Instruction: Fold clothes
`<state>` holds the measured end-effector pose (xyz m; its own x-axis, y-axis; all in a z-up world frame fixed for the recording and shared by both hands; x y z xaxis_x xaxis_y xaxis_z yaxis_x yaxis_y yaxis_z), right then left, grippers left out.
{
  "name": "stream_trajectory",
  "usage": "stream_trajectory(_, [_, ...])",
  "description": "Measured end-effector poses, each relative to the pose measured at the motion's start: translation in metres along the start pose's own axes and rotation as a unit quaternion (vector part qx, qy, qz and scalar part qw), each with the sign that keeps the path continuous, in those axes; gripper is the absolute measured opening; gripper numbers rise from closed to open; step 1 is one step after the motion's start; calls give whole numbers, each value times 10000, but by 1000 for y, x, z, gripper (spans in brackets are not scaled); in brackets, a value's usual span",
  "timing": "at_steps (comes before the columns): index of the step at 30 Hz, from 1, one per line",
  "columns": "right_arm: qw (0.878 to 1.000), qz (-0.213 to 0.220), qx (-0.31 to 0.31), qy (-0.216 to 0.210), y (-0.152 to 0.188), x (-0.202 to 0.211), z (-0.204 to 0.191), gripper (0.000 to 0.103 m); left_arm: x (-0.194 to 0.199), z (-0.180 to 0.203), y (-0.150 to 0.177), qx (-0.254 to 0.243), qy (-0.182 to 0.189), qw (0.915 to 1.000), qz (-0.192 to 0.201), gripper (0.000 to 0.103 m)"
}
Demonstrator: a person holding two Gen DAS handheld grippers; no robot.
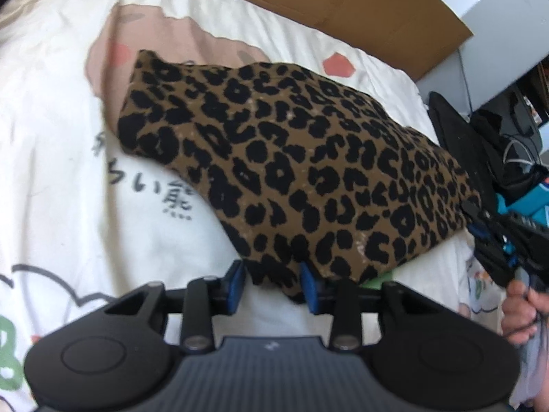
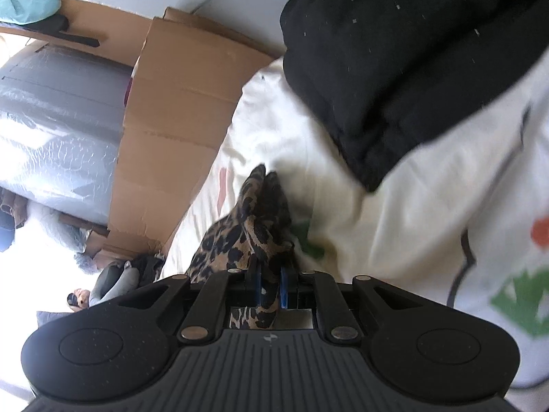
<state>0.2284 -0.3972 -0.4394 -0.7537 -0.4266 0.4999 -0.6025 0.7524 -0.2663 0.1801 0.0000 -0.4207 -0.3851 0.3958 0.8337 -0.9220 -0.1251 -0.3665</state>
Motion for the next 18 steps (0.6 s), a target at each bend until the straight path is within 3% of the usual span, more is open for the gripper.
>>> stream_trajectory(7, [9997,43,-164,165,-10,-13,10,9,-2,9,8,-117,162,9998,-11,37])
stream_trajectory(11, [9992,32,-331,209,-5,-14,16,15,-1,5,12,-31,278,9996,10,18])
stream_trajectory(14, [9989,-22,-428,212,-1,-15,21,22,0,-1,11,127,390,9991,-50,12])
stream_trajectory(16, [9989,-46,-420,208,1,-16,23,21,-3,0,7,266,430,9987,-115,9])
stream_trajectory(18, [9987,-27,-481,152,2,-15,23,14,0,-3,5,431,473,9978,-148,7])
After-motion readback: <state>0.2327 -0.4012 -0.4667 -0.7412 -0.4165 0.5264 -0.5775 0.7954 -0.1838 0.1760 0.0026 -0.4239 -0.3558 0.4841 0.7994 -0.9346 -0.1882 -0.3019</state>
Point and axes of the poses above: each gripper's, at about its wrist camera, not at the fingertips, and x roughly against the way its jaws point, z to its right, y to its underside, the point moved 5 cm from there along -x, roughly the way its jaws point
